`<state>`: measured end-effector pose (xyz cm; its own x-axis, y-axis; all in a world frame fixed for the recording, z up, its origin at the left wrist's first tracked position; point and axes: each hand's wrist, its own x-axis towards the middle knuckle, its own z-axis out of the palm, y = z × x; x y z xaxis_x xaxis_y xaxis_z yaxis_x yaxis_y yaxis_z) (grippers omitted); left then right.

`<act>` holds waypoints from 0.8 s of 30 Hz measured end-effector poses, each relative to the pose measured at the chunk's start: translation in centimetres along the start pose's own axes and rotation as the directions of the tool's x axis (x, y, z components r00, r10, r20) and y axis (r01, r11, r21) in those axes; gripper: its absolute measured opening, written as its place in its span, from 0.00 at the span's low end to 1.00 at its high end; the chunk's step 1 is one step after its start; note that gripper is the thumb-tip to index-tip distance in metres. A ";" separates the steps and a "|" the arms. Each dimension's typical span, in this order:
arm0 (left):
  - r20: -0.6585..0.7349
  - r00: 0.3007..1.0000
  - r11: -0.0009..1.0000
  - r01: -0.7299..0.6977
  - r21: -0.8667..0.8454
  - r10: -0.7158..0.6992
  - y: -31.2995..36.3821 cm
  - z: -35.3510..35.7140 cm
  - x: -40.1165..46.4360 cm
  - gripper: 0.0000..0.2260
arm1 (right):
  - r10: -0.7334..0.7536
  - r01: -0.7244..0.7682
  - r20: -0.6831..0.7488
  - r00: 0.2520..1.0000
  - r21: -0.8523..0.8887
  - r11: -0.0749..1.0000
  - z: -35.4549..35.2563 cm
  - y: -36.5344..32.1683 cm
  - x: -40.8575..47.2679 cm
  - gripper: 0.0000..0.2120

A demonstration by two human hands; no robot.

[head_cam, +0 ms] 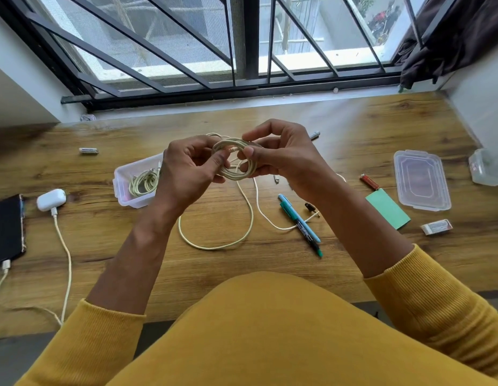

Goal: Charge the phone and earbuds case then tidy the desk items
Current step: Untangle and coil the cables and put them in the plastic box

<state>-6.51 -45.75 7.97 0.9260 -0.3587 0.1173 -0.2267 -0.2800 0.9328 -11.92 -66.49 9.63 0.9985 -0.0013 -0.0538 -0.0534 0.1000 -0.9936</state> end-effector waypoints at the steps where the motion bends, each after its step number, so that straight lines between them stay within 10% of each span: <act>1: -0.018 1.000 1.000 0.000 0.004 0.000 0.0 0.0 0.0 0.06 | -0.001 0.001 0.008 1.000 0.004 1.000 0.0 0.0 0.0 0.13; 8: -0.176 0.984 0.999 0.012 0.045 -0.004 0.3 0.6 -0.3 0.07 | -0.002 0.001 0.008 1.000 0.027 1.000 0.5 0.3 0.1 0.12; 14: 0.068 0.993 0.983 0.104 -0.152 -0.094 1.1 -0.3 -0.3 0.08 | -0.033 0.032 -0.034 0.999 -0.035 0.999 0.6 0.7 0.1 0.12; 24: 0.077 0.969 0.892 0.245 -0.381 -0.233 1.2 1.1 0.0 0.09 | -0.106 0.103 -0.015 0.994 -0.124 0.987 0.7 0.5 0.2 0.15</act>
<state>-7.13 -47.06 8.67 0.9273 -0.3509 -0.1303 0.1397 0.0017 0.9902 -11.78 -65.72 9.15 0.9984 -0.0267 0.0499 0.0493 -0.0253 -0.9985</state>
